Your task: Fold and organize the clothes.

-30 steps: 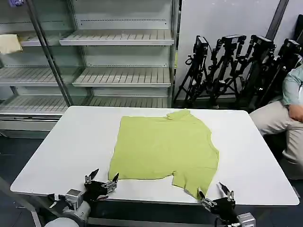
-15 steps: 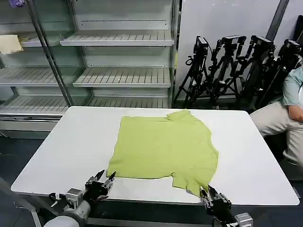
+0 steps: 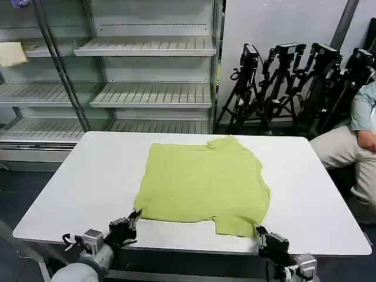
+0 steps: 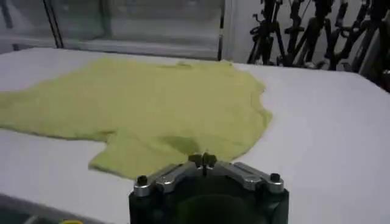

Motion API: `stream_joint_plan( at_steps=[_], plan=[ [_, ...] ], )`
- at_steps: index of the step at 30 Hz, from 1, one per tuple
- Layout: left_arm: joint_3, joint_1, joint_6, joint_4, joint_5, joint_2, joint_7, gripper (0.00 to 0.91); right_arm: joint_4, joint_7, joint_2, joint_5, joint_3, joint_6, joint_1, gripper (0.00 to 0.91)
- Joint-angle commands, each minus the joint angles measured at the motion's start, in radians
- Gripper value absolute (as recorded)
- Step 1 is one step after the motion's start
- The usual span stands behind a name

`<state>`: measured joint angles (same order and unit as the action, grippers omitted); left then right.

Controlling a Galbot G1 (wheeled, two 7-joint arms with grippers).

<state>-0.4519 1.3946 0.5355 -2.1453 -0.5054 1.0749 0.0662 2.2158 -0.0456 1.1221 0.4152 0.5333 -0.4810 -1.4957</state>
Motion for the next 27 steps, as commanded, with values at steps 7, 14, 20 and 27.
stream_joint_plan(
  at_steps=[7, 14, 20, 27],
  plan=[
    [0.088, -0.382, -0.031, 0.247, -0.092, 0.031, -0.006, 0.010, -0.285, 0.036, 0.002, 0.036, -0.068, -0.055, 0.440, 0.000],
    [0.125, -0.426, -0.060, 0.329, -0.084, 0.049, -0.017, 0.010, -0.344, 0.054, 0.016, 0.024, -0.110, -0.055, 0.508, 0.000],
    [0.135, -0.450, -0.063, 0.370, -0.082, 0.045, -0.023, 0.020, -0.412, 0.070, 0.042, -0.004, -0.139, -0.043, 0.550, 0.000],
    [0.149, -0.449, -0.080, 0.396, -0.065, 0.034, -0.016, 0.907, -0.498, 0.095, 0.069, -0.127, -0.162, -0.008, 0.586, 0.907]
  ],
)
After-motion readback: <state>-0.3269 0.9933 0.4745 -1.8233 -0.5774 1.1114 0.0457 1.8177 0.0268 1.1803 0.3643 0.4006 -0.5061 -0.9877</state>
